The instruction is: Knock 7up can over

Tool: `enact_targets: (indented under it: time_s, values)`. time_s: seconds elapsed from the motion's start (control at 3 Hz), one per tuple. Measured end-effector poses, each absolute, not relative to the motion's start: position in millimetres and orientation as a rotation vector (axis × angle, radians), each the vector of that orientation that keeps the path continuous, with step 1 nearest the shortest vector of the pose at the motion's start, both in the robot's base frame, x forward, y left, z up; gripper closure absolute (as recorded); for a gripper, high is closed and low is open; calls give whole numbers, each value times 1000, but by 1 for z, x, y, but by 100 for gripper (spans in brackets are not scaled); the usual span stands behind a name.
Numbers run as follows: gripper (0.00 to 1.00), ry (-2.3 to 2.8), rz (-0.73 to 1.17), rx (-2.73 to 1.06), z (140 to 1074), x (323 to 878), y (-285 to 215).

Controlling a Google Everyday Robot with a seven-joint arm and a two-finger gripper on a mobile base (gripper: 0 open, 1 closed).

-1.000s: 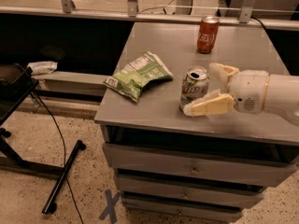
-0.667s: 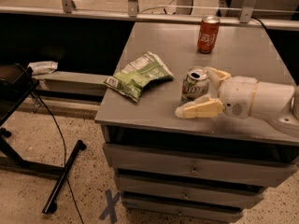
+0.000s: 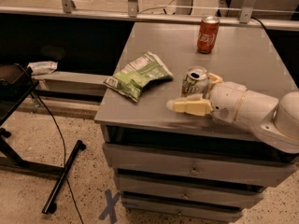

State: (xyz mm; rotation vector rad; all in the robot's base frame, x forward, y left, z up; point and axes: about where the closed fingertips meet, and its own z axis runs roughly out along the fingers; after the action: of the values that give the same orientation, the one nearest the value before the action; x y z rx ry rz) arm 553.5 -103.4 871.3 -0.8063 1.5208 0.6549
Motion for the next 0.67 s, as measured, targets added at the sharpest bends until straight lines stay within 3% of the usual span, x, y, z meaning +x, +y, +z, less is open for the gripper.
enact_targets:
  time_s: [0.67]
  values:
    - [59, 1464, 637, -771, 884, 561, -109]
